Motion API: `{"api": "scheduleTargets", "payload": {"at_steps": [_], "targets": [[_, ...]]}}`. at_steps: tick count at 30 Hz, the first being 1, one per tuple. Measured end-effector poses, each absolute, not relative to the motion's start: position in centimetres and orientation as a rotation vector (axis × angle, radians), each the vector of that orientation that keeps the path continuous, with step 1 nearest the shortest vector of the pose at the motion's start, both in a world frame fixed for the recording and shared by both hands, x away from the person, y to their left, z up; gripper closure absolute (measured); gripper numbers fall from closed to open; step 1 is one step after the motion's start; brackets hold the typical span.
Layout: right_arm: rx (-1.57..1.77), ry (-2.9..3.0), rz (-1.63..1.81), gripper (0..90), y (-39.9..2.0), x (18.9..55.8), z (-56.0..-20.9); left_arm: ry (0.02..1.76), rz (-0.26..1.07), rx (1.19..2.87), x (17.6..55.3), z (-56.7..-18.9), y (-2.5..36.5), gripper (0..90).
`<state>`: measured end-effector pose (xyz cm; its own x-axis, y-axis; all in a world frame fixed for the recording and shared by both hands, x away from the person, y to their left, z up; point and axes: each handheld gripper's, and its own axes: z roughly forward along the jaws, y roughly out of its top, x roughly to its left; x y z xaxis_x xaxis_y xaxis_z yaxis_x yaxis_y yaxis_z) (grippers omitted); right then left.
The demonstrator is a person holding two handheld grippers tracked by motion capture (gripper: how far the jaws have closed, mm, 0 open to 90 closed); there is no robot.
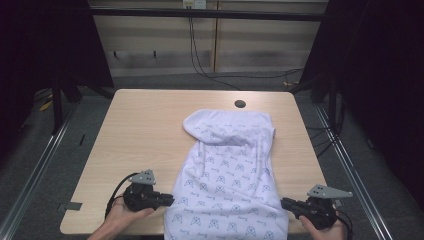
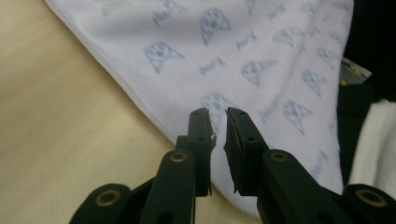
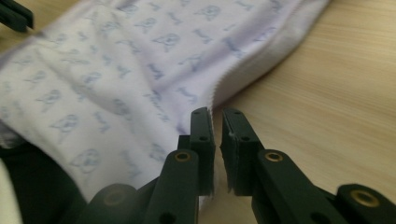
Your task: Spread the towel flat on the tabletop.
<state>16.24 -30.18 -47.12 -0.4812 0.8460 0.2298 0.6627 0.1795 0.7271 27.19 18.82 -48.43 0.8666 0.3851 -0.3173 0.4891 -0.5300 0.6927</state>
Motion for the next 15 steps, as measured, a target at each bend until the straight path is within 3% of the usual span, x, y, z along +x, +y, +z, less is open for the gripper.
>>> {"api": "scheduleTargets", "payload": {"at_steps": [6, 11, 15], "targets": [[1.543, 2.175, 1.1, 87.5, -31.6, 16.4, -47.4, 0.636, -0.119, 2.161, 30.5, -48.4, 16.0, 79.9], [1.465, 2.183, 1.171, 71.1, -31.2, 16.9, -47.1, 0.655, -0.061, 2.263, 32.1, -49.8, 14.4, 83.9], [1.392, 2.248, 1.166, 60.2, -29.5, 19.0, -47.2, 0.675, -0.06, 2.253, 31.3, -49.8, 15.7, 89.1]]}}
